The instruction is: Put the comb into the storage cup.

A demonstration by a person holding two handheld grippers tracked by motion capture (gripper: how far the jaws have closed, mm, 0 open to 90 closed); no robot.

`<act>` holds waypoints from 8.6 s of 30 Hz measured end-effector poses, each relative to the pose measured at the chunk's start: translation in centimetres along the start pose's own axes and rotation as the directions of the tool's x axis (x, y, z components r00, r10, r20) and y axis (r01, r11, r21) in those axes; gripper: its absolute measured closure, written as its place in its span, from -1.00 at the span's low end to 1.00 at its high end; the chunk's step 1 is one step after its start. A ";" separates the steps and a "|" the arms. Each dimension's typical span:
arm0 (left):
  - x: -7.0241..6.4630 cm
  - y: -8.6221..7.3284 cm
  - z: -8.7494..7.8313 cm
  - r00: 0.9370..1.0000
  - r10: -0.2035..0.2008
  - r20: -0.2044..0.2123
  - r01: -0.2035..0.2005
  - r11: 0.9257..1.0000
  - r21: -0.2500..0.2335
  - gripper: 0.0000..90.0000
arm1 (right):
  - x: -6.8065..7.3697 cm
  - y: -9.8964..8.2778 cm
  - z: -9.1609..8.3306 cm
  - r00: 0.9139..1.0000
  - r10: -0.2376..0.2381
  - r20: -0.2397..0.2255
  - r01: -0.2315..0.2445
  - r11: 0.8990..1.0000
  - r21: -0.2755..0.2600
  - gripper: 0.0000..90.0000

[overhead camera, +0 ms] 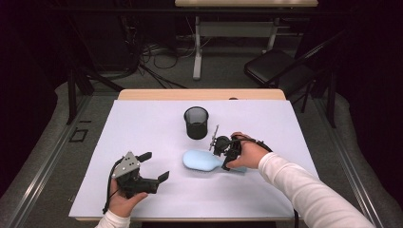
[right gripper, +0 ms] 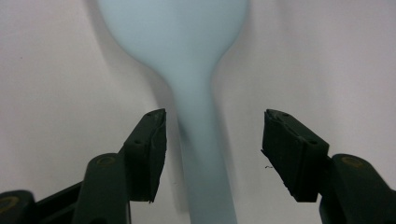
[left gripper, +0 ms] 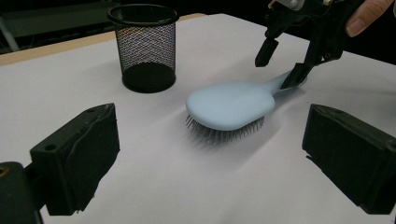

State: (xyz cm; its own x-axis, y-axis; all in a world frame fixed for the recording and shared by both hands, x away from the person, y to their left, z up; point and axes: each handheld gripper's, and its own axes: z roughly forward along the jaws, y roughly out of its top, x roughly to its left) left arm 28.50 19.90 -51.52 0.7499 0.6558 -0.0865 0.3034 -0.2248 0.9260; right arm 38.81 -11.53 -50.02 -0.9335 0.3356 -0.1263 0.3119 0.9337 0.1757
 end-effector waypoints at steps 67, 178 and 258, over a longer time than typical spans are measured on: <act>0.0 0.0 0.1 1.000 -0.007 0.006 0.007 1.000 0.005 -0.89 | -0.3 1.0 2.7 0.994 0.028 -0.103 -0.026 0.999 0.020 0.38; 0.1 -0.1 0.1 1.000 -0.006 0.007 0.006 1.000 0.008 -0.89 | 0.6 0.9 1.3 0.997 -0.005 -0.075 -0.004 0.993 -0.116 0.55; 0.2 -0.2 0.4 1.000 -0.013 -0.009 0.013 1.000 0.024 -0.88 | 1.0 -6.1 -2.8 0.930 0.359 -0.073 -0.347 0.802 -0.487 0.55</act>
State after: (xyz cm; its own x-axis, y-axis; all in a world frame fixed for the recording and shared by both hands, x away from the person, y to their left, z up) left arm 28.83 19.78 -51.88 0.7409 0.6649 -0.0951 0.3270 -0.2334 0.9157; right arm 35.53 -17.20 -48.50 -0.7694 0.6386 0.0165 0.4883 0.5713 0.6597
